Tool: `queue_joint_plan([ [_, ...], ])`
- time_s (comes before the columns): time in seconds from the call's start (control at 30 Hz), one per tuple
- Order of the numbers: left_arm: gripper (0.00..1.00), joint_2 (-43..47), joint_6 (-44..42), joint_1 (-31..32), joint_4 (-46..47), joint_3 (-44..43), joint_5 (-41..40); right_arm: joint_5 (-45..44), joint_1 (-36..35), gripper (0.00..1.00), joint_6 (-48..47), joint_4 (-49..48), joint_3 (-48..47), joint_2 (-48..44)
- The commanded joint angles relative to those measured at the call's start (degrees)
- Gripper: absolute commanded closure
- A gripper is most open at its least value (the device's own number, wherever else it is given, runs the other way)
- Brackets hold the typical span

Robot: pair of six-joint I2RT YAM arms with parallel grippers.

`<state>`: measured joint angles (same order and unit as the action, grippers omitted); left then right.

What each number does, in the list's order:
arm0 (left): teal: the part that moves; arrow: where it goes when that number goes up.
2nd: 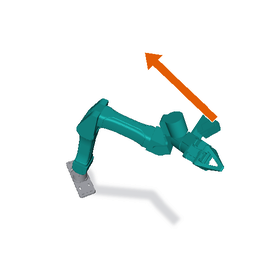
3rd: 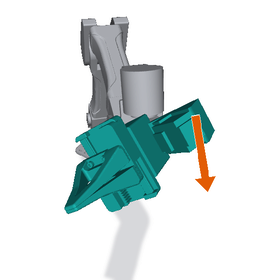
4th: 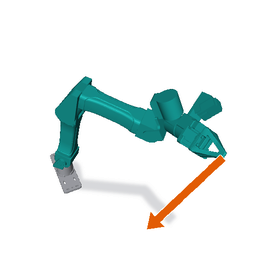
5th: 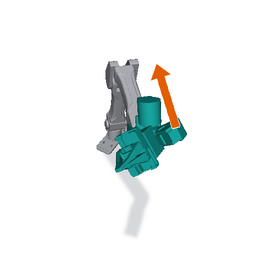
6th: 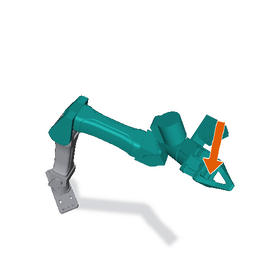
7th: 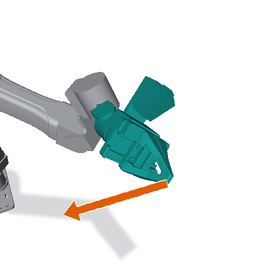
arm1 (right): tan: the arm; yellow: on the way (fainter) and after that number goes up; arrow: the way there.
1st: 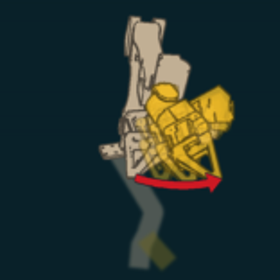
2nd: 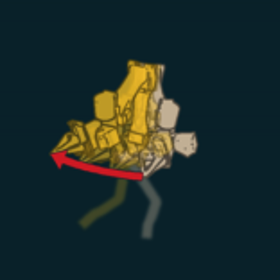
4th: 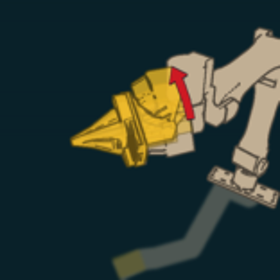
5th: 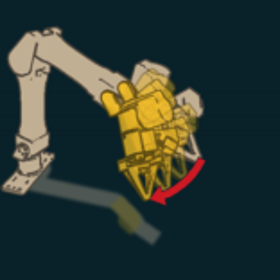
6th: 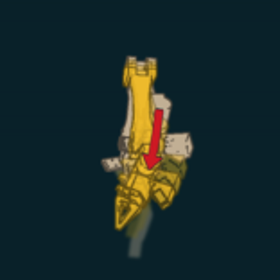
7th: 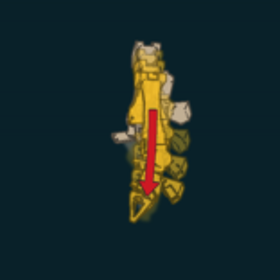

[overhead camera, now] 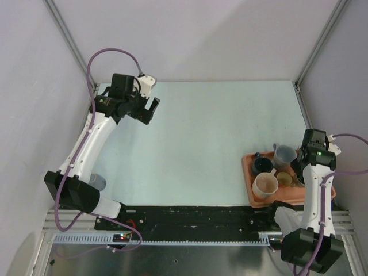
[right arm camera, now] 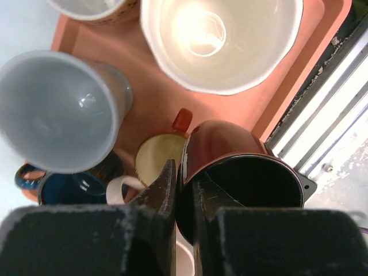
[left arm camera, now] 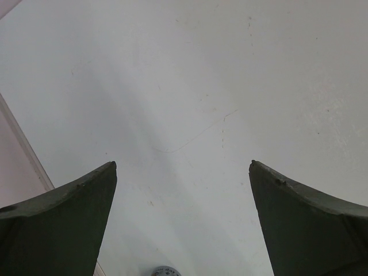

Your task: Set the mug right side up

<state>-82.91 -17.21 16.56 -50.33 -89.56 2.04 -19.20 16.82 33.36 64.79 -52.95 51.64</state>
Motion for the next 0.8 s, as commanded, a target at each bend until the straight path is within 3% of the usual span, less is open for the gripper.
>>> queue_joint_plan([
  [0.0, 0.00, 2.6, -1.7, 0.2, 1.0, 0.6, 0.9, 0.5, 3.7, 1.00, -0.8, -8.8, 3.2, 0.6],
  [0.4, 0.00, 3.7, -1.9, 0.1, 1.0, 1.1, 1.4, 1.7, 8.9, 1.00, 3.7, -18.9, 10.0, 2.3],
  [0.77, 0.00, 2.9, -1.9, 0.1, 0.9, 0.2, 1.2, 6.0, 3.1, 1.00, 4.0, -17.5, 10.1, -4.5],
])
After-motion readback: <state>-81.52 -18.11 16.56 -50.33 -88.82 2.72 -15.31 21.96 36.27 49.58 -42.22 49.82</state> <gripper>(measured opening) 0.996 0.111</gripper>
